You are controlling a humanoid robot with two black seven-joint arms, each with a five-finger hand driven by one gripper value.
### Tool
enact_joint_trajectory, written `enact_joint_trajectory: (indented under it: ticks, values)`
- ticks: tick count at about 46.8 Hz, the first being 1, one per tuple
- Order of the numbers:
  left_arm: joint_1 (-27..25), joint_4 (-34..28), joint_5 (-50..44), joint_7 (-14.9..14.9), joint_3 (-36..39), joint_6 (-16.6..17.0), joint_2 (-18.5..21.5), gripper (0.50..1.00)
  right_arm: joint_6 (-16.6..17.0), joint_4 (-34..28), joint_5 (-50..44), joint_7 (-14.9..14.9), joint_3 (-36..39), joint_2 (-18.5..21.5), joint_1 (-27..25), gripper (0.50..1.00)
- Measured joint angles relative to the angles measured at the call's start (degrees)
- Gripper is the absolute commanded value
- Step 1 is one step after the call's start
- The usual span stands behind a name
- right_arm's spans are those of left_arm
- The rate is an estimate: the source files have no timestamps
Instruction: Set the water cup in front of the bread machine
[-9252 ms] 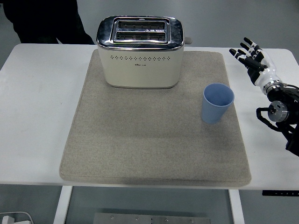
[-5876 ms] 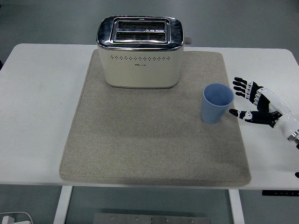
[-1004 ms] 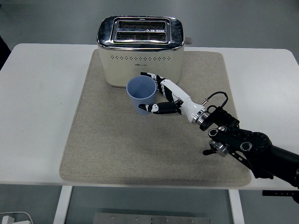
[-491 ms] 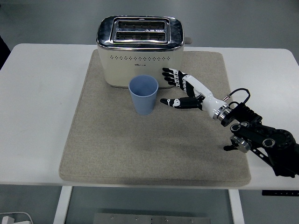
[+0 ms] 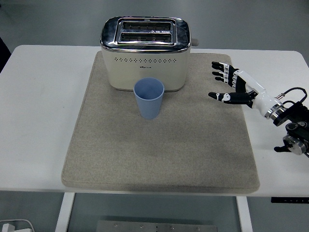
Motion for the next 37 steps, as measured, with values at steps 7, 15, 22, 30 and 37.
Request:
enact_joint_trajectory:
  ticks: [7,15,22,30,37]
  values:
    - [0.0,0.0,0.0,0.0,0.0,0.0,0.0,1.000,0.3,-4.4,2.5,-0.4,3.6,0.8,-0.1,0.919]
    - [0.0,0.0,0.0,0.0,0.0,0.0,0.0,1.000,0.7,-9.1,13.2,-0.4,4.3,1.5,1.0,0.919]
    - [0.0,0.0,0.0,0.0,0.0,0.0,0.0,1.000,0.7,-14.6,15.4,-0.3,4.1,5.3,4.4,0.919]
    - [0.0,0.0,0.0,0.0,0.0,0.0,0.0,1.000,0.1,-17.7,16.0,-0.4,4.4,9.0,5.5,0.919]
    - [0.0,0.0,0.0,0.0,0.0,0.0,0.0,1.000,-0.2,-18.1,17.0,-0.4,4.4,10.9,6.2,0.919]
